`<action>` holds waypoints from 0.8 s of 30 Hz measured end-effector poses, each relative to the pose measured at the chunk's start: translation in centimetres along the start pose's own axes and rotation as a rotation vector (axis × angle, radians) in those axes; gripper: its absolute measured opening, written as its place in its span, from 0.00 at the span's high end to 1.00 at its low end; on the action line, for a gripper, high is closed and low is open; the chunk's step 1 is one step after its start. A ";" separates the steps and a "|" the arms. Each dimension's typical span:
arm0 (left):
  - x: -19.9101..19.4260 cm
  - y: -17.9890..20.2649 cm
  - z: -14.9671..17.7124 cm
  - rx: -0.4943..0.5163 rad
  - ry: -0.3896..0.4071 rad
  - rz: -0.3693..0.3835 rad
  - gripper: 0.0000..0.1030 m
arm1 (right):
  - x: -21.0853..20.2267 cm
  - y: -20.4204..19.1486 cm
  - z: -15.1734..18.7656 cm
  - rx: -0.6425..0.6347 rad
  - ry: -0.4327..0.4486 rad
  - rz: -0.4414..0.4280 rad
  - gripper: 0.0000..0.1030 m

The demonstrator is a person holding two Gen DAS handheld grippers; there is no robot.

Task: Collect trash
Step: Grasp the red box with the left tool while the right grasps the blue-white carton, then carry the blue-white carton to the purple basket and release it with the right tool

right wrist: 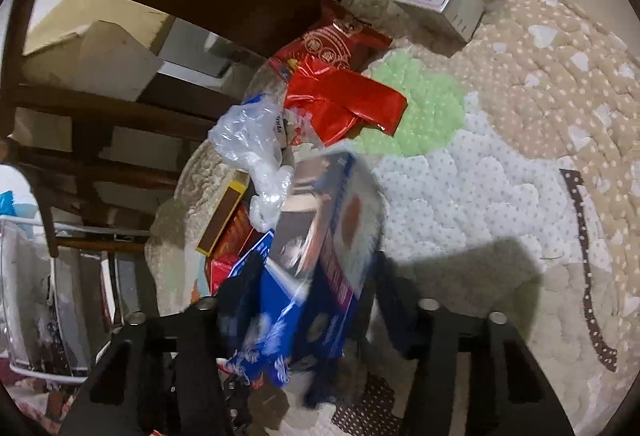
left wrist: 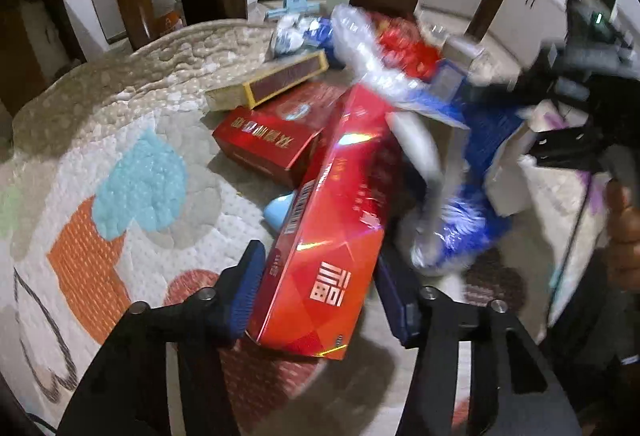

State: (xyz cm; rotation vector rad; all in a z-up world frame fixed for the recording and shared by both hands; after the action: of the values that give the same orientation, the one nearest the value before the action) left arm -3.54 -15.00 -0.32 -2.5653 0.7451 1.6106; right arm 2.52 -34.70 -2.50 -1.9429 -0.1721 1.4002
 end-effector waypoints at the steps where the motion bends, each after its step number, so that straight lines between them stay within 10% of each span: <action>1: -0.5 0.3 0.0 -0.002 0.012 -0.001 0.52 | -0.3 0.1 0.0 -0.007 0.004 -0.003 0.65; 24: -9.4 11.0 -1.6 0.090 0.219 0.021 0.63 | -14.0 8.2 0.3 -0.128 0.318 -0.044 0.70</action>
State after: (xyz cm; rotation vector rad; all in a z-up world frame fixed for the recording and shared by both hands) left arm -9.93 -21.58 10.95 -2.7045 0.8396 1.2814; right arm -5.69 -47.44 3.24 -2.2245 -0.1558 1.0562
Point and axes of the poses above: each gripper's, at about its wrist camera, not at the fingertips, and x roughly the way its jaws point, y to its right, z to its underside, the point moved 5 cm from there along x, roughly the way its jaws point, and after that the axes turned 6 degrees about z, right-handed, at the moved point
